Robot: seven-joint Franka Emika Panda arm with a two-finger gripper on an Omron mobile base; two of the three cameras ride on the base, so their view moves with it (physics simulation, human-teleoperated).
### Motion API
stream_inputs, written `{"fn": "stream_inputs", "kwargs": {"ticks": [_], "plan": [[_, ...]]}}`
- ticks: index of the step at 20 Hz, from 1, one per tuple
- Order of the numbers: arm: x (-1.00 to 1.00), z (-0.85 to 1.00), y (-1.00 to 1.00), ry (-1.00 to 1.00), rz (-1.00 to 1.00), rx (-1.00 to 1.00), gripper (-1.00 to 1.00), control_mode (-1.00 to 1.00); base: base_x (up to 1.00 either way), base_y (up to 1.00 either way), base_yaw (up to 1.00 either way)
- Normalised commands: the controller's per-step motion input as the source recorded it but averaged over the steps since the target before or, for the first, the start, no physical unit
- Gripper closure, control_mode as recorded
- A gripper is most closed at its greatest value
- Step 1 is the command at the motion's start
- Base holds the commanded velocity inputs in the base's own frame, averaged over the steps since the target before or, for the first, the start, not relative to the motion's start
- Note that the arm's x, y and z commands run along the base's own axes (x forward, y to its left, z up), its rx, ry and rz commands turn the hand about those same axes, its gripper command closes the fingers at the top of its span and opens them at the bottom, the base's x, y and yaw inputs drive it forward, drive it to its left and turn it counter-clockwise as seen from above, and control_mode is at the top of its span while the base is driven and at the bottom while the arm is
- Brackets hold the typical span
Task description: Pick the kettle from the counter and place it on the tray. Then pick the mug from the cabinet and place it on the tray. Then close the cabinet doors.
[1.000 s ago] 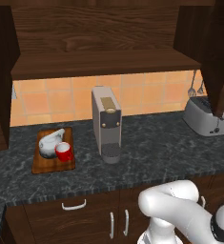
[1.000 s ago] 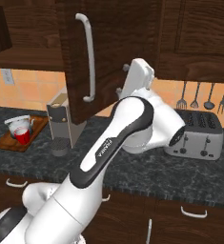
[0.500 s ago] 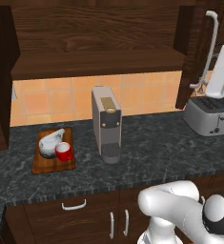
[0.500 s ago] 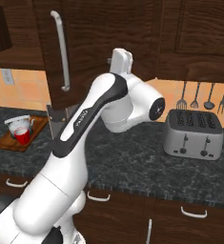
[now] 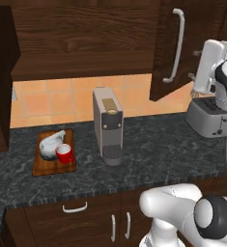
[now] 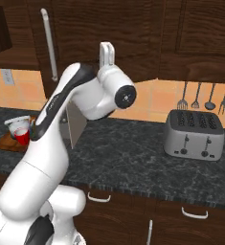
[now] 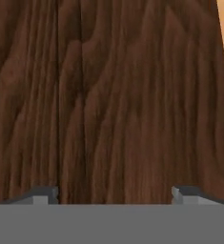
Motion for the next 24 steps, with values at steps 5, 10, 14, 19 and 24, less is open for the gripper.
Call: {"fn": "stream_inputs", "kwargs": {"ticks": [5, 10, 14, 19, 24], "plan": [[0.38, 0.00, 0.70, 0.00, -0.38, -0.22, -1.00, -1.00, 0.00, 0.00, 0.00], [0.58, 0.00, 0.51, 0.01, -0.18, -0.14, -1.00, -1.00, 0.00, 0.00, 0.00], [0.74, 0.00, 0.38, 0.10, -0.10, -0.14, -1.00, -1.00, 0.00, 0.00, 0.00], [0.83, 0.00, 0.22, 0.13, -0.06, -0.07, -1.00, -1.00, 0.00, 0.00, 0.00], [0.69, 0.00, 0.14, 0.05, -0.11, -0.03, -1.00, -1.00, 0.00, 0.00, 0.00]]}}
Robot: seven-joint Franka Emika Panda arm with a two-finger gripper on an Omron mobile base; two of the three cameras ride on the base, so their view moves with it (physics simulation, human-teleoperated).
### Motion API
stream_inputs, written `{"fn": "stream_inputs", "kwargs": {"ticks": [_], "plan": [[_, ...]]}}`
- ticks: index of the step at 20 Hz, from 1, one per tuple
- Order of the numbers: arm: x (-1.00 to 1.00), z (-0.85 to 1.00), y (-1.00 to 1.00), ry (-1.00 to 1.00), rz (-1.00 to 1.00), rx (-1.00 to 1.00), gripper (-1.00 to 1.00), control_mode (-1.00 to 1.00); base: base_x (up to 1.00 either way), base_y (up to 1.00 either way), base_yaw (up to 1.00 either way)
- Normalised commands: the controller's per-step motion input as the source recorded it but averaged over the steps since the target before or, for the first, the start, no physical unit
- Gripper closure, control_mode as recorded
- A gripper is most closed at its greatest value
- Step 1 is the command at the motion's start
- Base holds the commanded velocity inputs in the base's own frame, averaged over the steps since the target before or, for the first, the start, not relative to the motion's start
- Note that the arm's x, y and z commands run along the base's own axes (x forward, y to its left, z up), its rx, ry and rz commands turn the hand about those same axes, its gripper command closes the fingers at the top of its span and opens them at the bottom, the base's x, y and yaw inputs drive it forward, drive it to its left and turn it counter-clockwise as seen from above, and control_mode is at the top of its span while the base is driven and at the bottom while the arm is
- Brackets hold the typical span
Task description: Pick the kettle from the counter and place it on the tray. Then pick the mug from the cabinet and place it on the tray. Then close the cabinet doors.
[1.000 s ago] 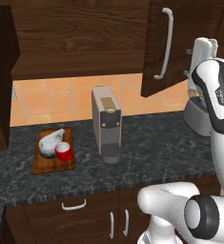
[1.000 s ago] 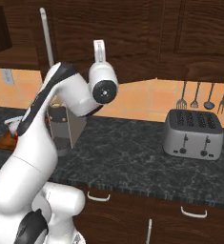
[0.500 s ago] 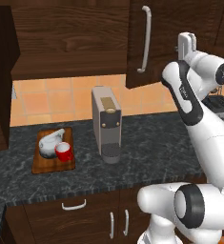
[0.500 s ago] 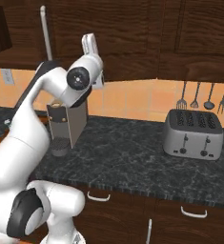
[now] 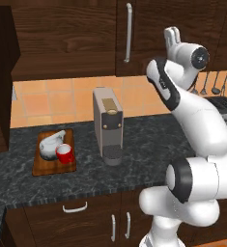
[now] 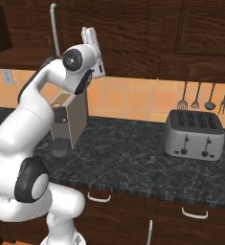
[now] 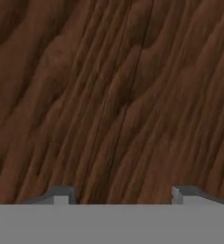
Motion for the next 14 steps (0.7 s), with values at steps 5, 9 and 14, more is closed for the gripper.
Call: {"fn": "stream_inputs", "kwargs": {"ticks": [5, 9, 14], "plan": [[0.69, -0.08, 0.13, 0.00, -0.16, -0.05, -1.00, -1.00, 0.00, 0.00, 0.00], [0.94, -0.17, 0.04, 0.06, -0.15, -0.07, -1.00, -1.00, 0.00, 0.00, 0.00], [1.00, -0.19, 0.00, 0.15, -0.04, -0.03, -1.00, -1.00, 0.00, 0.00, 0.00]]}}
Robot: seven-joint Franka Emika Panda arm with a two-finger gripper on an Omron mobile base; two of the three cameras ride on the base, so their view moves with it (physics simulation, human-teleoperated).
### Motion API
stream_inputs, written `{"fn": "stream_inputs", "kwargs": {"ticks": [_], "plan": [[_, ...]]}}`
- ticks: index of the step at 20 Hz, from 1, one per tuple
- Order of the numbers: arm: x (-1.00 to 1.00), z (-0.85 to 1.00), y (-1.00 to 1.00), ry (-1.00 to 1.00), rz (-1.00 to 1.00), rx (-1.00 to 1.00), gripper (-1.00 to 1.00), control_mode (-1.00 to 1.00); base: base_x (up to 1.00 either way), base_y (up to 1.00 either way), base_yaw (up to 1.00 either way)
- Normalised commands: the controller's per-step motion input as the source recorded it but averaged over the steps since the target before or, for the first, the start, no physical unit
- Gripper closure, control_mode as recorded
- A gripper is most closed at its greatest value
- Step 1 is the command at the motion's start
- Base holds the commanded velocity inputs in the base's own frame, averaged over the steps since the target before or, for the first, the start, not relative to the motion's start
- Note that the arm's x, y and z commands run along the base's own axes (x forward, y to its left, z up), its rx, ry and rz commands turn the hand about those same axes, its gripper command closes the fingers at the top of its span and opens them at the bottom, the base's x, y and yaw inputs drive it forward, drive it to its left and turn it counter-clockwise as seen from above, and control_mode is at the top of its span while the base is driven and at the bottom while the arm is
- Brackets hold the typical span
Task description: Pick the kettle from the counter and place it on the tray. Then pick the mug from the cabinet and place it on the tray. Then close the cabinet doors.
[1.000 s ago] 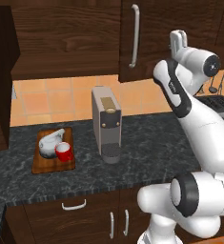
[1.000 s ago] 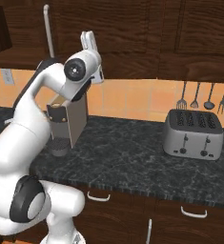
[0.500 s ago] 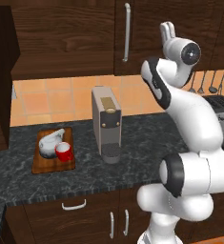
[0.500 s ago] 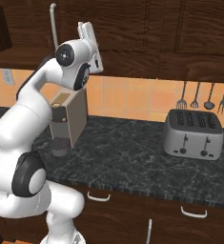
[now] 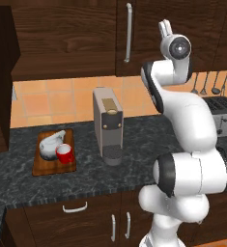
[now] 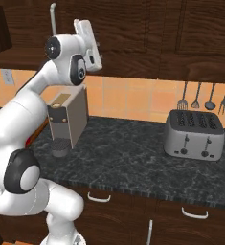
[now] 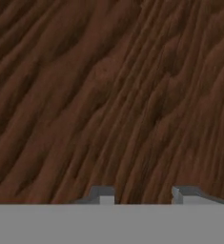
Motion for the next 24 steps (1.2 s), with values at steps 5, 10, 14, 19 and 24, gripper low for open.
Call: {"fn": "stream_inputs", "kwargs": {"ticks": [5, 10, 14, 19, 24], "plan": [[0.77, -0.17, -0.05, 0.07, 0.00, -0.02, -1.00, -1.00, 0.00, 0.00, 0.00], [0.01, -0.03, -0.14, 0.00, 0.00, -0.02, -1.00, -1.00, 0.00, 0.00, 0.00], [-0.64, 0.17, -0.16, 0.00, 0.01, -0.04, -1.00, -1.00, 0.00, 0.00, 0.00], [-0.87, 0.24, -0.05, 0.04, 0.11, -0.11, -1.00, -1.00, 0.00, 0.00, 0.00], [-0.71, 0.03, 0.00, 0.16, 0.22, -0.18, -1.00, -1.00, 0.00, 0.00, 0.00]]}}
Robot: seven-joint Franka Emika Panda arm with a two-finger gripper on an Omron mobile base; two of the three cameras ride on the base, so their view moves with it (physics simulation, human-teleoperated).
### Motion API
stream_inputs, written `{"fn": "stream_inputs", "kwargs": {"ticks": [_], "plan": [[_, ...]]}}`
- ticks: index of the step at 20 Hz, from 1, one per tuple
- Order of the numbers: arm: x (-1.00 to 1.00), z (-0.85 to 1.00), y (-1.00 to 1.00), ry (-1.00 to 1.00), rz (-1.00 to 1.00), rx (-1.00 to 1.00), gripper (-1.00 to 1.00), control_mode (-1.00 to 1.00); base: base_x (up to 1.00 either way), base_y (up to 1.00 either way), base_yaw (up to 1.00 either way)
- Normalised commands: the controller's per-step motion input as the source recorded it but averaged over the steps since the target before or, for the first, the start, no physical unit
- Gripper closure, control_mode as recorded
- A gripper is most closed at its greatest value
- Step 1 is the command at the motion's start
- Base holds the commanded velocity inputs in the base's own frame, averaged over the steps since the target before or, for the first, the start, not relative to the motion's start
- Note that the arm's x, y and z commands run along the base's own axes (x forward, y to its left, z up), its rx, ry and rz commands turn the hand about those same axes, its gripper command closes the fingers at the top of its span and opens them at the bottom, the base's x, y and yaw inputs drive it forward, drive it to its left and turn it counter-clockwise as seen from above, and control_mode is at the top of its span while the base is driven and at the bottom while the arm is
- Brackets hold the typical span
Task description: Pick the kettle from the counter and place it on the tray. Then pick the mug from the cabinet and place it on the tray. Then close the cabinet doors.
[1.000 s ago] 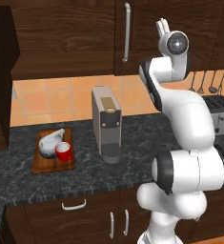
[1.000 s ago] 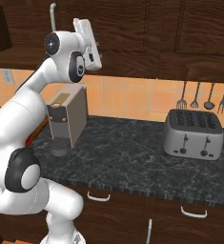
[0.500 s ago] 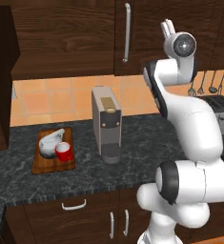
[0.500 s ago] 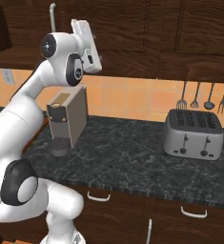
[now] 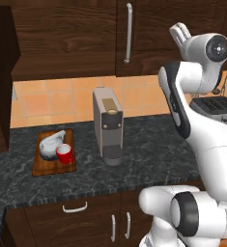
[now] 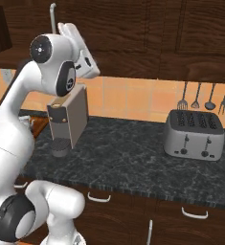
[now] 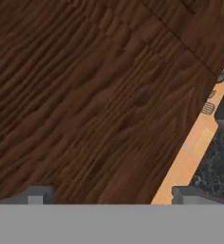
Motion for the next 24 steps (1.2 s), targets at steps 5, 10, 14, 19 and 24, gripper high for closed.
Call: {"fn": "stream_inputs", "kwargs": {"ticks": [5, 10, 14, 19, 24], "plan": [[-0.34, 0.00, 0.04, 0.18, 0.09, -0.15, -1.00, -1.00, 0.00, 0.00, 0.00], [-0.45, 0.00, 0.00, 0.11, 0.03, -0.11, -1.00, -1.00, 0.00, 0.00, 0.00], [-0.49, -0.03, 0.01, 0.07, 0.01, -0.11, -1.00, -1.00, 0.00, 0.00, 0.00], [-0.49, -0.16, 0.00, 0.06, 0.05, -0.12, -1.00, -1.00, 0.00, 0.00, 0.00], [-0.48, -0.21, 0.09, 0.06, 0.05, -0.14, -1.00, -1.00, 0.00, 0.00, 0.00]]}}
